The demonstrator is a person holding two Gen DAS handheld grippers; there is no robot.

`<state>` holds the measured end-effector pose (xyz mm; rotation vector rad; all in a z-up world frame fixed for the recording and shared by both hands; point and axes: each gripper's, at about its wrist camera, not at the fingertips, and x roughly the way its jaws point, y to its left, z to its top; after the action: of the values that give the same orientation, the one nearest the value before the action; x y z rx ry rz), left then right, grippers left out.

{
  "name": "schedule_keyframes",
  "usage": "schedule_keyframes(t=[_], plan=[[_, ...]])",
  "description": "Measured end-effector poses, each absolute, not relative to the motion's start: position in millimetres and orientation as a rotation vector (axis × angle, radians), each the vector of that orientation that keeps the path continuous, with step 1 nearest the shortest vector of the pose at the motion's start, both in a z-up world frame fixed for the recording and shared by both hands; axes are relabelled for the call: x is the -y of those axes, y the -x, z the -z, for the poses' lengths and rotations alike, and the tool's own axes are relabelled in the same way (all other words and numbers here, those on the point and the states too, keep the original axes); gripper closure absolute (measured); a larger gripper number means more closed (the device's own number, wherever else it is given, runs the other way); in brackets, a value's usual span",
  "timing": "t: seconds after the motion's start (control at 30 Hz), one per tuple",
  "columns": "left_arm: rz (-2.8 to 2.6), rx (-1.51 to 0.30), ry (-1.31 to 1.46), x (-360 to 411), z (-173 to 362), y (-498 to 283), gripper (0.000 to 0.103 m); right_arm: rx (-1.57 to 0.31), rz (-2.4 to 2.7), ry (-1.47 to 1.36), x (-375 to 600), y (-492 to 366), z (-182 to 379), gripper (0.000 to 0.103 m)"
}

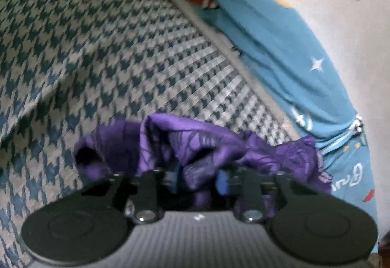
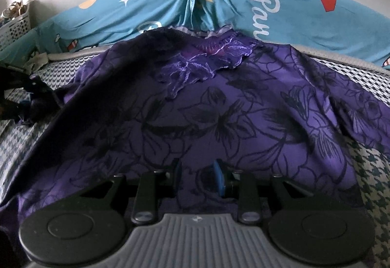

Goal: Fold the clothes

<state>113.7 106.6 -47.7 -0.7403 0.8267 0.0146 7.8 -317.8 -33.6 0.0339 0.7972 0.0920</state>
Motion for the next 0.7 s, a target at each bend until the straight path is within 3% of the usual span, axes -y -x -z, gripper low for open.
schedule_keyframes(t=[0.33, 0.57, 0.7], plan=[[-0.011, -0.667, 0.6, -103, 12, -107, 0.082, -0.77, -0.117, 0.047, 304, -9, 36, 0.074], [-0.072, -0.345, 0.061, -73, -38, -91, 0.082, -0.78, -0.117, 0.025, 305, -12, 39, 0.074], [-0.102, -0.404, -0.066, -72, -27, -92, 0.082, -0.786, -0.119, 0.035, 304, -13, 41, 0.074]])
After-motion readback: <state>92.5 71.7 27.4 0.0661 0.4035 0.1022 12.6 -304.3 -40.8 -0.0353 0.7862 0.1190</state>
